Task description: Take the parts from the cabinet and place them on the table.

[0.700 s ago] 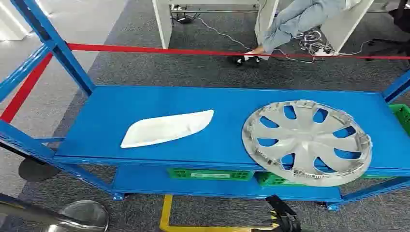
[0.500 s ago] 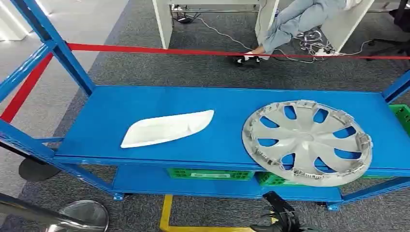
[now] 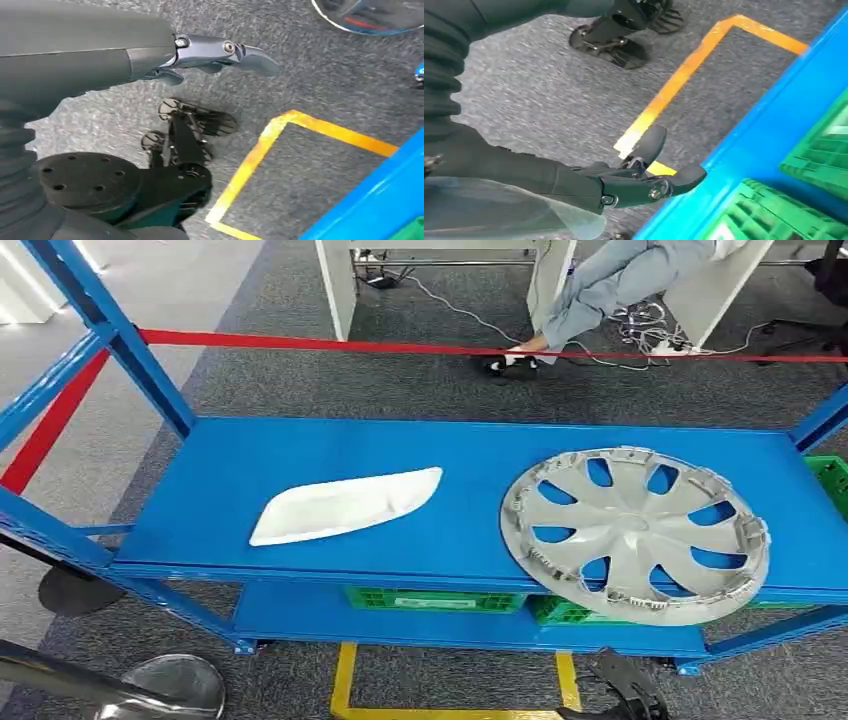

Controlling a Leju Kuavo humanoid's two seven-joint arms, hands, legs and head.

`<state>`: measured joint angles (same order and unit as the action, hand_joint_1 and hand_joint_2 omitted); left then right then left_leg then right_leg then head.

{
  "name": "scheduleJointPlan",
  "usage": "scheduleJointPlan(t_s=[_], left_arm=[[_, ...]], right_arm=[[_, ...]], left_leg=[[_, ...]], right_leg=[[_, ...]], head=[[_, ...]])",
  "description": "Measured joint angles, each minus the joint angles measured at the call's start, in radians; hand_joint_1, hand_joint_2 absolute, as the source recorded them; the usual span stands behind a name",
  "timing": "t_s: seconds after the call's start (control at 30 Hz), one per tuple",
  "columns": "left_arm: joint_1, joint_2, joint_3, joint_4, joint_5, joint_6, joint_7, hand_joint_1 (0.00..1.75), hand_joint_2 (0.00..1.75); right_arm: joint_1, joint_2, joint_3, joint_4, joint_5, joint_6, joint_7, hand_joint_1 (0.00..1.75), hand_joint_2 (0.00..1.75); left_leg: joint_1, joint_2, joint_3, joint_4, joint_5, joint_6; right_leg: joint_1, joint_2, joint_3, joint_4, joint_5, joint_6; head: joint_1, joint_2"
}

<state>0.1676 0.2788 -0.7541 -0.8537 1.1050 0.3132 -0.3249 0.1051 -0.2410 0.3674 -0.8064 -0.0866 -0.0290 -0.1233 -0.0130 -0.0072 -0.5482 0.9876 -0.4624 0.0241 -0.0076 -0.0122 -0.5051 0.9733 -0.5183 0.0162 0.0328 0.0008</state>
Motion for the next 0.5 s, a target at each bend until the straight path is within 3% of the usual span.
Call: scheduleJointPlan(t_s=[0.2, 0.33, 0.5], left_arm=[[0.012, 0.025, -0.039, -0.051, 0.098, 0.029, -0.076, 0.00, 1.75], [0.024, 0.041, -0.044, -0.094, 0.175, 0.052, -0.159, 0.00, 1.75], [0.048, 0.058, -0.044, -0.150, 0.232, 0.084, -0.236, 0.00, 1.75]], right_arm=[[-0.003, -0.040, 0.022, 0.050, -0.043, 0.019, -0.127, 0.00, 1.75], [0.000, -0.078, 0.026, 0.066, -0.085, 0.034, -0.225, 0.00, 1.75], [0.009, -0.094, -0.025, 0.053, -0.108, 0.009, -0.331, 0.00, 1.75]], left_leg=[[0.000, 0.000, 0.000, 0.000, 0.000, 0.000], [0.000, 0.000, -0.001, 0.000, 0.000, 0.000], [-0.001, 0.000, -0.001, 0.000, 0.000, 0.000]], right_leg=[[0.000, 0.000, 0.001, 0.000, 0.000, 0.000], [0.000, 0.000, 0.000, 0.000, 0.000, 0.000], [0.000, 0.000, 0.008, 0.000, 0.000, 0.001]], head=[[-0.001, 0.000], [0.000, 0.000], [0.000, 0.000]])
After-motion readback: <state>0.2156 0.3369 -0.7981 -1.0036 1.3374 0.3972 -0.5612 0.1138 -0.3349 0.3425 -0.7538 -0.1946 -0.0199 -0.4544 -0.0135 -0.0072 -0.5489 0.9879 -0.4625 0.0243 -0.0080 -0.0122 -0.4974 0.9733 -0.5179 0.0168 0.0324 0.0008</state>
